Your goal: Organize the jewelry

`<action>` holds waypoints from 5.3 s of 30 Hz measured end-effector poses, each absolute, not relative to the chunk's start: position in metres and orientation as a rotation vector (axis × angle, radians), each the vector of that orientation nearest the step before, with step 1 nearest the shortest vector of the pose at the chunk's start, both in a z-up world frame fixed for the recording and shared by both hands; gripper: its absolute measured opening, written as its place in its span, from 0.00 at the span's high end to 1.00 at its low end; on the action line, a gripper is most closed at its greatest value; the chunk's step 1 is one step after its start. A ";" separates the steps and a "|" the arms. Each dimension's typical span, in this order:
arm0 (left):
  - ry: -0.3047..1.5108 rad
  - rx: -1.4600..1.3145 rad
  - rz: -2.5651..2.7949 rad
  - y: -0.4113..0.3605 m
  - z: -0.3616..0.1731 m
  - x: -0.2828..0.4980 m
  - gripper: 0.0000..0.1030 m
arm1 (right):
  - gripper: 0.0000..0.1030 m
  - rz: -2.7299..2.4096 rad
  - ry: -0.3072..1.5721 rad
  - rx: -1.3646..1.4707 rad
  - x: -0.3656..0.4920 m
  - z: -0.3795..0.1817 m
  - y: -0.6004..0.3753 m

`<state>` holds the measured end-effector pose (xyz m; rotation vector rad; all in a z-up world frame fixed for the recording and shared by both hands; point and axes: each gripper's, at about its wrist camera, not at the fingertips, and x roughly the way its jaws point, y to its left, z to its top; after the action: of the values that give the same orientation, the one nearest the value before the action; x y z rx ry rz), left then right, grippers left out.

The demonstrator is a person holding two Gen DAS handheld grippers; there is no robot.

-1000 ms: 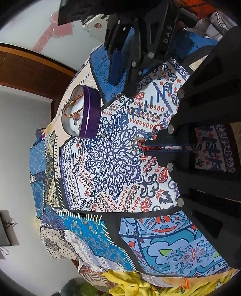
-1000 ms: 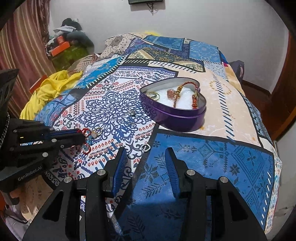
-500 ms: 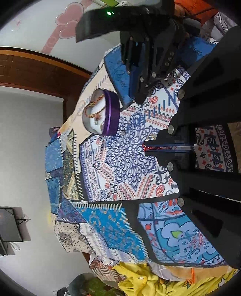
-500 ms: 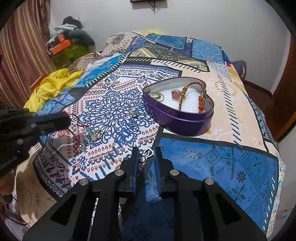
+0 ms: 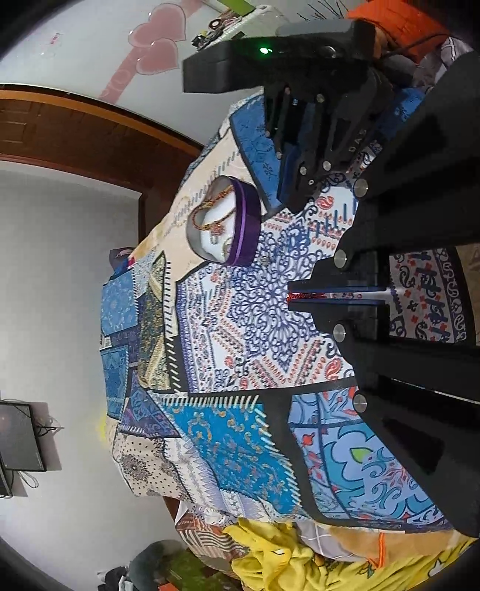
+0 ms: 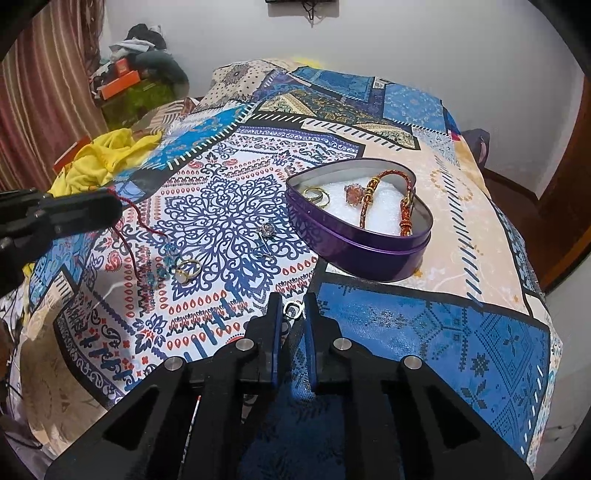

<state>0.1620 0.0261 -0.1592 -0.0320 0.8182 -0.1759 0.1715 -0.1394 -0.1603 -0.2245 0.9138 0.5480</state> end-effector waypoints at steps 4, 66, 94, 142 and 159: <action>0.785 -0.021 -0.173 0.025 -0.146 0.163 0.99 | 0.91 0.543 0.890 -0.200 0.170 -0.152 -0.144; 0.883 -0.025 -0.344 -0.045 -0.159 0.277 0.99 | 0.90 0.530 0.816 -0.095 0.225 -0.128 -0.177; 0.833 -0.030 -0.234 -0.002 -0.129 0.239 0.64 | 0.85 0.490 0.824 -0.139 0.214 -0.101 -0.171; 0.974 0.036 -0.252 0.000 -0.214 0.187 0.93 | 0.70 0.567 0.904 -0.147 0.168 -0.138 -0.146; 0.836 -0.073 -0.189 0.049 -0.178 0.174 0.93 | 0.72 0.619 0.939 -0.244 0.193 -0.152 -0.094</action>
<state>0.1742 0.0486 -0.1784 -0.0731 0.8362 -0.1886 0.1931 -0.0940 -0.1521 -0.2441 0.9387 0.6191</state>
